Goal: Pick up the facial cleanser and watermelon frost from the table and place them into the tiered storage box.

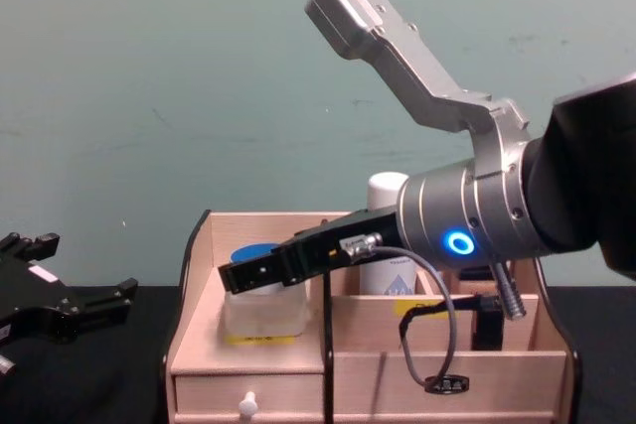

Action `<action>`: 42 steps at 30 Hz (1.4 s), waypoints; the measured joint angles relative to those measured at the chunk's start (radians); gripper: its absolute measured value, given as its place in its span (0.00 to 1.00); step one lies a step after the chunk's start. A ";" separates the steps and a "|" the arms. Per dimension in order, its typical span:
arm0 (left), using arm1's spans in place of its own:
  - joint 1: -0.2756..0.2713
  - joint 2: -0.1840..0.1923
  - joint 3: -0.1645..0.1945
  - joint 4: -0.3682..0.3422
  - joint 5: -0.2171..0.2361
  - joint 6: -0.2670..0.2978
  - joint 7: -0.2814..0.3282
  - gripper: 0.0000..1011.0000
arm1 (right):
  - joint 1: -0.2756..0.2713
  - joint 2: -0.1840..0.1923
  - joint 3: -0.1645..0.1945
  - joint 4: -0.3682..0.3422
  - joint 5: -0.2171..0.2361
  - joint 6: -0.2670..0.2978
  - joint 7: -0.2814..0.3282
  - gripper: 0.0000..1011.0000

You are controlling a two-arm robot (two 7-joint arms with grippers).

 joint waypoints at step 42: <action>0.000 0.000 0.000 0.000 0.000 0.000 0.000 0.99 | -0.387 0.062 0.310 -0.390 -0.081 -0.358 -0.316 0.99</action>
